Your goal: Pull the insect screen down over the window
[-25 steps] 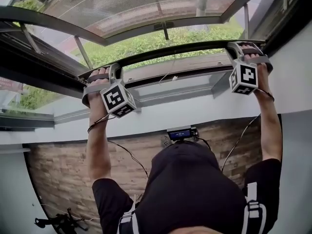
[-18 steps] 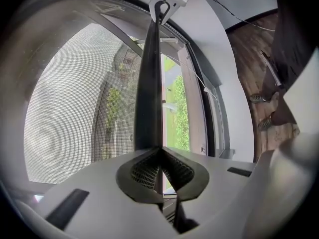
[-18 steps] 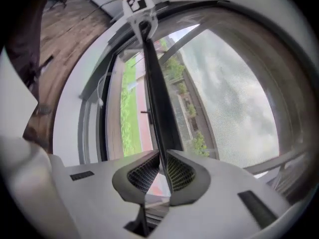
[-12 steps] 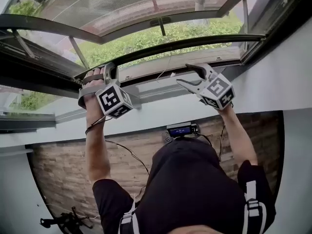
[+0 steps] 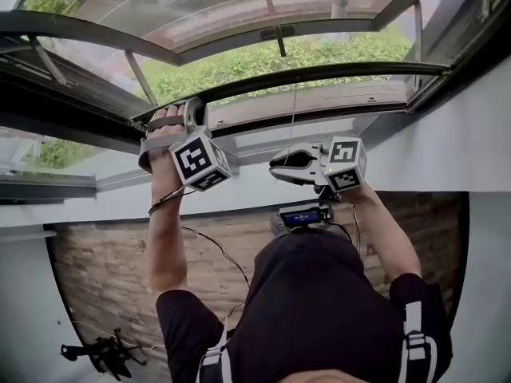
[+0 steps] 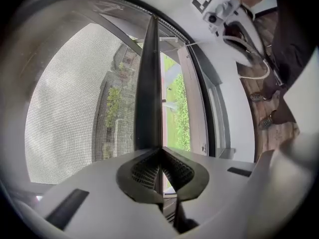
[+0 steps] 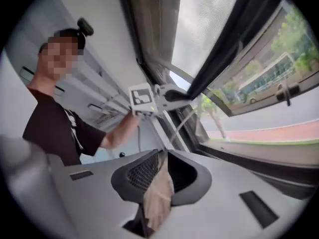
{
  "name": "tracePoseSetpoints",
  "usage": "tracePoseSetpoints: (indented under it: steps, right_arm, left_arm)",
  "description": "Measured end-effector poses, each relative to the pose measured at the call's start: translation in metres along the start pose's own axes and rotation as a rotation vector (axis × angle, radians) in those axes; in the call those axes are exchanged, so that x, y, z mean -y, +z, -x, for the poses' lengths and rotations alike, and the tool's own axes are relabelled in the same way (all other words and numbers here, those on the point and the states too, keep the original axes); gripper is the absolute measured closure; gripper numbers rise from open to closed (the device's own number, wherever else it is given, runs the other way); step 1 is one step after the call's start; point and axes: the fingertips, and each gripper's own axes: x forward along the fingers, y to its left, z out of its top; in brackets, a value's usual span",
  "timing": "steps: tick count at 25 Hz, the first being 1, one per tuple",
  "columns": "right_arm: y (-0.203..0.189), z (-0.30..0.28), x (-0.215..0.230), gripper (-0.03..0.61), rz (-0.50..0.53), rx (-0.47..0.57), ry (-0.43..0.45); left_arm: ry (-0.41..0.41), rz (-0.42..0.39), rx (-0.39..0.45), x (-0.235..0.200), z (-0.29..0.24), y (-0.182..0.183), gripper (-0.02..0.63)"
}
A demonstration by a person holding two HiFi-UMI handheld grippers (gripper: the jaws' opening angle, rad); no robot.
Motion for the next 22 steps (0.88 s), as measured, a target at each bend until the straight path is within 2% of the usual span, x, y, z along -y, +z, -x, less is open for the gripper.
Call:
tracePoseSetpoints:
  steps: [3,6,10,12,13,14,15,17,19,20,22]
  right_arm:
    - [-0.072,0.023,0.063,0.464,-0.064,-0.117,-0.241]
    - [-0.120,0.056,0.109,0.397,-0.126,-0.179,-0.432]
    - [-0.178,0.120,0.145,0.380,-0.240,-0.211,-0.626]
    - [-0.179,0.155,0.156,0.380,-0.239,-0.215,-0.732]
    - [-0.162,0.174,0.155,0.380,-0.175,-0.215,-0.791]
    - [-0.132,0.192,0.149,0.380,-0.052,-0.216,-0.855]
    - [-0.090,0.208,0.139,0.382,0.123,-0.219,-0.923]
    - [0.008,0.231,0.112,0.382,0.540,-0.262,-1.075]
    - [0.085,0.246,0.091,0.383,0.900,-0.387,-1.232]
    - [0.106,0.252,0.088,0.384,1.025,-0.472,-1.286]
    - [0.120,0.260,0.093,0.391,1.161,-0.637,-1.327]
  left_arm:
    - [-0.004,0.004,0.014,0.007,-0.002,0.004,0.600]
    - [-0.004,-0.001,0.018,0.005,-0.004,0.002,0.600]
    - [0.013,-0.004,0.018,0.003,-0.011,-0.004,0.600]
    - [0.018,-0.009,0.013,0.001,-0.013,-0.011,0.600]
    - [0.016,-0.008,0.014,0.002,-0.012,-0.012,0.600]
    - [0.014,-0.006,0.015,0.003,-0.011,-0.011,0.600]
    - [0.012,-0.004,0.015,0.003,-0.010,-0.010,0.600]
    - [0.012,-0.001,0.013,0.002,-0.007,-0.007,0.600]
    - [0.014,0.001,0.006,0.000,-0.005,-0.007,0.600]
    - [0.013,0.002,0.003,0.000,-0.004,-0.008,0.600]
    - [0.011,0.003,0.001,0.001,-0.003,-0.008,0.600]
